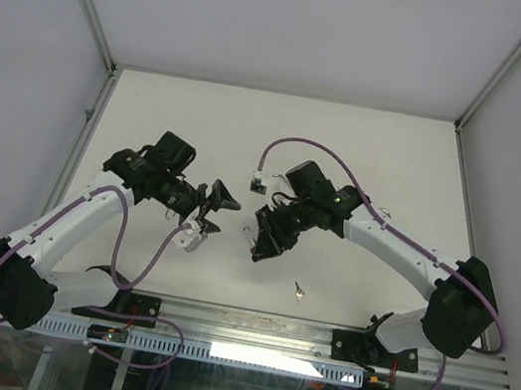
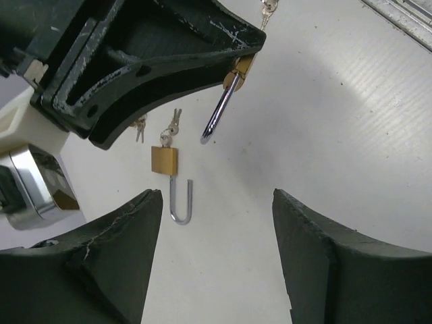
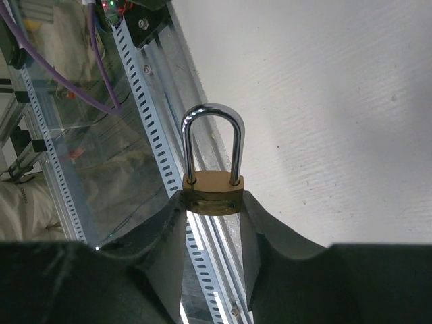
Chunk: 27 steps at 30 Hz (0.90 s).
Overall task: Unlock with the key
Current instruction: Pick up the lock from the center of the board.
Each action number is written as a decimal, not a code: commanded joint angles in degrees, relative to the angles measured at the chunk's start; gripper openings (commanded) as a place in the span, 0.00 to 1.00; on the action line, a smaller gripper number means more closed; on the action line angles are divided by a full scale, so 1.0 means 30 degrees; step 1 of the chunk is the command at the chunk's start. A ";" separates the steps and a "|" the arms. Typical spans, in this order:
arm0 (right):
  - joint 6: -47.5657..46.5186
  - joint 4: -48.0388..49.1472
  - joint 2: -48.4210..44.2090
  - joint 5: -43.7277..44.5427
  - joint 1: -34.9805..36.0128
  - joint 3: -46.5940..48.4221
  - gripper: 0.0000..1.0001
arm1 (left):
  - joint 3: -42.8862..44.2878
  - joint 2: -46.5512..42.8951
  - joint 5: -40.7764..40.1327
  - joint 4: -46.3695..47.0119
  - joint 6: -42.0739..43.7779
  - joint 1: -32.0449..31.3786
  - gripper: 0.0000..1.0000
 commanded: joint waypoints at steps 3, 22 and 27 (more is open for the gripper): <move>-0.0294 0.0509 -0.0835 -0.1297 0.0411 0.1267 0.00 | 0.1810 0.0887 0.0083 -0.1748 0.6318 -0.1585 0.59; -0.0924 0.0834 0.0000 -0.1723 0.0644 0.2133 0.00 | 0.1204 0.1252 0.1125 0.0361 0.6380 -0.3015 0.28; -0.1245 0.0742 0.0181 -0.1700 0.0643 0.2253 0.00 | 0.1138 0.1196 0.1266 0.0355 0.6382 -0.3135 0.09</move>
